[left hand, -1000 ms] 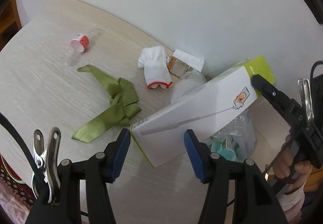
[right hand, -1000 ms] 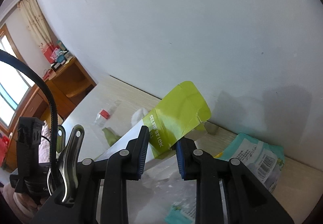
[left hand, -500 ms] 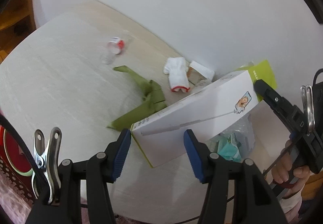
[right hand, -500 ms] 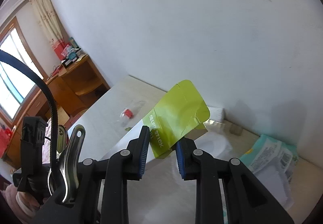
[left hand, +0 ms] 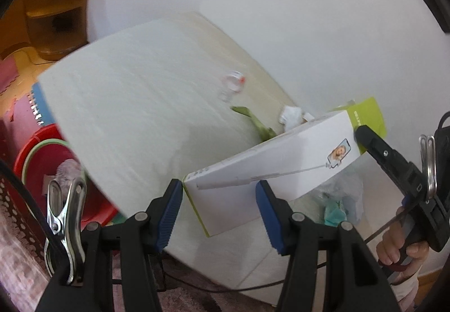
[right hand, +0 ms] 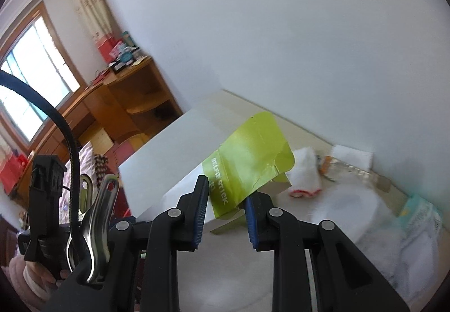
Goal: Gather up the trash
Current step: 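Carry the box over the red bucket and open the right tool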
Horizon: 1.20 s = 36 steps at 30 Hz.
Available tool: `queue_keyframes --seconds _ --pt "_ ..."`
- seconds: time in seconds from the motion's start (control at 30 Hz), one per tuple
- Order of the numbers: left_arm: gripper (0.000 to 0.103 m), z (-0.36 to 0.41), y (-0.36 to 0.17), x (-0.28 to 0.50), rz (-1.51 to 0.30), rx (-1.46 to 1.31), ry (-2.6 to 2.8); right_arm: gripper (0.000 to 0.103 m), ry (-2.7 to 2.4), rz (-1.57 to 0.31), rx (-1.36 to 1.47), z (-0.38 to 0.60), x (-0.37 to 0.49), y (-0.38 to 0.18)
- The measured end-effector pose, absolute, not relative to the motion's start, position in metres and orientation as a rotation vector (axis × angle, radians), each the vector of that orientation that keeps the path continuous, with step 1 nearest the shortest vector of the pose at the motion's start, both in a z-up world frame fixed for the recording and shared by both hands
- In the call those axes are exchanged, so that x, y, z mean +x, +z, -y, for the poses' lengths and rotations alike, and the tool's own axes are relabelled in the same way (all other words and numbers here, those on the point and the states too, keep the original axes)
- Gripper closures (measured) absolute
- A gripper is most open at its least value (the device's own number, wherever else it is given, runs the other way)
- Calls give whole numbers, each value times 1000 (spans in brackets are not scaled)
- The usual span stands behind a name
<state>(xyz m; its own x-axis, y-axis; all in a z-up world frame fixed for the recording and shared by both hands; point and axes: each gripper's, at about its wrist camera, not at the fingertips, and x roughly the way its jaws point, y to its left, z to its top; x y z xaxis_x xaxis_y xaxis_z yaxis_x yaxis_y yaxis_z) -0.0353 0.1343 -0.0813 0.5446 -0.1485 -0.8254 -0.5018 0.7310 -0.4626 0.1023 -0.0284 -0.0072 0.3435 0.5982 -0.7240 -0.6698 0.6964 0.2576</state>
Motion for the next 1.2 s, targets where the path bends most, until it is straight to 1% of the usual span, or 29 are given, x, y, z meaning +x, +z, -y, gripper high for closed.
queue_keyframes --seconds 0.33,0.6,0.63,0.67,0.73,0.83,0.97,1.2 --pt "46 -187 -87 -97 -954 -833 330 76 922 -921 -156 -47 66 -15" --pt "47 -231 -103 -145 -939 -914 415 76 994 -945 -228 -111 35 -31" --pt "52 -236 -105 -151 -934 -924 423 76 1008 -949 -235 -120 31 -34" --pt "62 -241 -107 -156 -928 -937 420 76 1038 -967 -233 -129 28 -37" --pt "62 -251 -112 -165 -926 -957 422 77 1086 -995 -241 -147 17 -44" --pt "62 -262 -120 -173 -923 -952 429 77 1130 -973 -311 -173 -4 -55" --pt "62 -282 -146 -191 -956 -1013 478 77 1193 -1022 -338 -211 -21 -78" --pt "62 -310 -161 -224 -983 -1027 549 77 1239 -1079 -385 -249 -44 -108"
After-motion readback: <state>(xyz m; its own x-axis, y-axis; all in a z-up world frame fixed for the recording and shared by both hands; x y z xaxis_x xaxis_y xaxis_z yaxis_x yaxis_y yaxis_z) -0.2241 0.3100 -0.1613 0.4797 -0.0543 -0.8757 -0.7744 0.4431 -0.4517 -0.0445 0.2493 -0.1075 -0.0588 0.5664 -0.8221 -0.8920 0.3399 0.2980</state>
